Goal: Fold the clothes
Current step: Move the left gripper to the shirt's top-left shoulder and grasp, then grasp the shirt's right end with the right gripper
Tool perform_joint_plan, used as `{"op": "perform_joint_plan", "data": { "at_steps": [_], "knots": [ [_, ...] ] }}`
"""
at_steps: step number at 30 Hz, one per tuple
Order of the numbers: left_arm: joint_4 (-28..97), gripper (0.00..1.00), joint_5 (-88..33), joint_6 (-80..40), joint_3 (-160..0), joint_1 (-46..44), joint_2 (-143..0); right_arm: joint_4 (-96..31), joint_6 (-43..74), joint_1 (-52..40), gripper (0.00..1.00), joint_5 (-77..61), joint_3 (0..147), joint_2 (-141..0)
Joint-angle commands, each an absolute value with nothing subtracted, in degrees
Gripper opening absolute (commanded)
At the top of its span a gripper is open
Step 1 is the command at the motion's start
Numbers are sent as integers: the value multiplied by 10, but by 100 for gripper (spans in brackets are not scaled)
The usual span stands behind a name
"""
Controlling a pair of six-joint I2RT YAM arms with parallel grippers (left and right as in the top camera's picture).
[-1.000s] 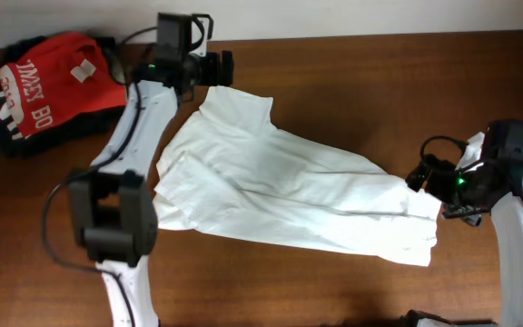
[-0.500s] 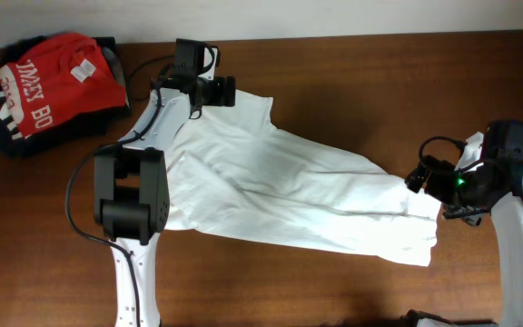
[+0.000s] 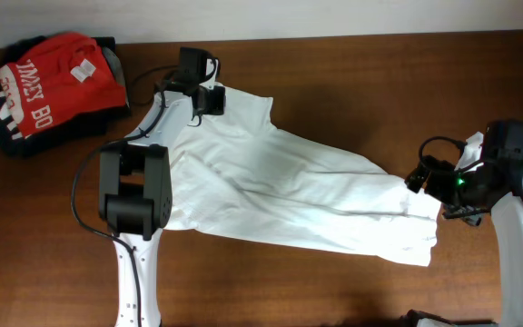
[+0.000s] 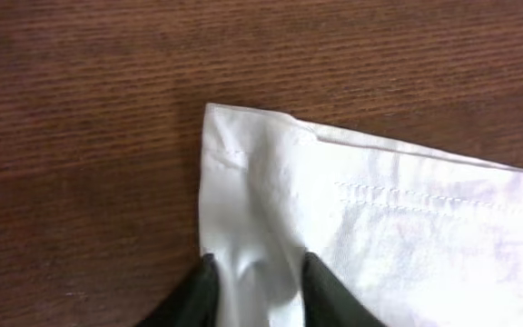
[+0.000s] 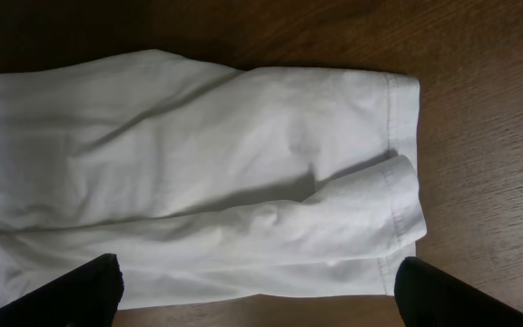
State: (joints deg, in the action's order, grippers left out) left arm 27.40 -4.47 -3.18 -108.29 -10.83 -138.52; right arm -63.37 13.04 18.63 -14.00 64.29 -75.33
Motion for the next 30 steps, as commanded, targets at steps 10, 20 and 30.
{"op": "perform_joint_plan", "data": {
  "at_steps": [10, 20, 30],
  "knots": [
    [281, 1, 133, -69, -1086, -104, -1398, -604, 158, 185, 99, -41, 732, -775],
    [356, 1, 168, -187, -1086, -18, -1398, -492, 89, 183, 99, -182, 732, -996],
    [358, 2, 122, -186, -1086, -7, -1398, -306, 47, 129, 90, -185, 732, -1054]
  ]
}}
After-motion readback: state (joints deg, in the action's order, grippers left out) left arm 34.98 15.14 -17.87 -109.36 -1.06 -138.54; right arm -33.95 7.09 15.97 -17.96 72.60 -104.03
